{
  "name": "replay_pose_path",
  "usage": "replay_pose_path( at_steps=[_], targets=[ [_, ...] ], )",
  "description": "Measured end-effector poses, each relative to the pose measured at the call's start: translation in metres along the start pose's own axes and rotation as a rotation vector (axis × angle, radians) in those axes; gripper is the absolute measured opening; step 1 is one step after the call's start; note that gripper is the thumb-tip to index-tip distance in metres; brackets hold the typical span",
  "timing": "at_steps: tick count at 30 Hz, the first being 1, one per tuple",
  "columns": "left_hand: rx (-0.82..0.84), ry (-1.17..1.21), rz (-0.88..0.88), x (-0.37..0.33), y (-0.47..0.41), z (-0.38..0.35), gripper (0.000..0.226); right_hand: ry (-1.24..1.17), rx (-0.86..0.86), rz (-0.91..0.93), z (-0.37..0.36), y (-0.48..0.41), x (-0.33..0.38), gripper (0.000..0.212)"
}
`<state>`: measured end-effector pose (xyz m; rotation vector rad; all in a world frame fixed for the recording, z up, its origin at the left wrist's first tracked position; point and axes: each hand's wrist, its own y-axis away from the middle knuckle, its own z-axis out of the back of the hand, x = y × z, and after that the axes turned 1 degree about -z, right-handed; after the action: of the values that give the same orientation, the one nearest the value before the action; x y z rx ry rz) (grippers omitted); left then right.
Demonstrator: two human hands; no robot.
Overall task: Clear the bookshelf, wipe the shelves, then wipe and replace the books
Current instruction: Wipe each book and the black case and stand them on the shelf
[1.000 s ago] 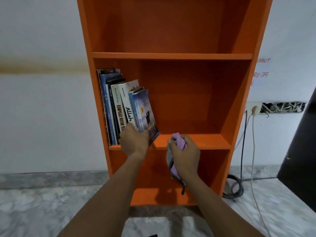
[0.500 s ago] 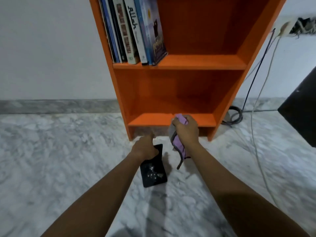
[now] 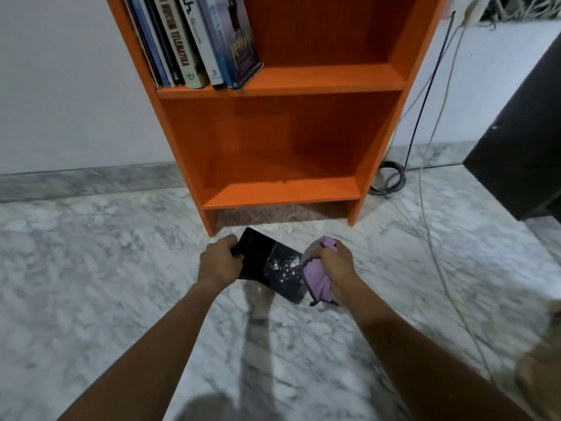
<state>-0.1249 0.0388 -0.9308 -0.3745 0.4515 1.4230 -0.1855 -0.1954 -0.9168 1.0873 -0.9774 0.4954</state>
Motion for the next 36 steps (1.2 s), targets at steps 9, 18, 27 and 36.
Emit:
replay_pose_path(
  at_steps=[9,18,27,36],
  targets=[
    [0.182,0.705,-0.036,-0.051,0.060,0.074,0.030,-0.084,-0.070,0.304,0.026,0.030,0.043,0.021],
    [0.533,1.507,0.254,-0.087,0.095,0.075,0.068,-0.019,0.191,0.705,0.034,0.080,0.098,0.030],
    [0.540,1.272,0.401,-0.114,0.092,0.090,0.058,0.136,-0.207,0.996,0.028,0.092,0.098,0.054],
    [0.536,1.244,0.432,-0.133,0.094,0.082,0.062,0.835,0.219,1.264,0.003,0.071,0.048,0.066]
  ],
)
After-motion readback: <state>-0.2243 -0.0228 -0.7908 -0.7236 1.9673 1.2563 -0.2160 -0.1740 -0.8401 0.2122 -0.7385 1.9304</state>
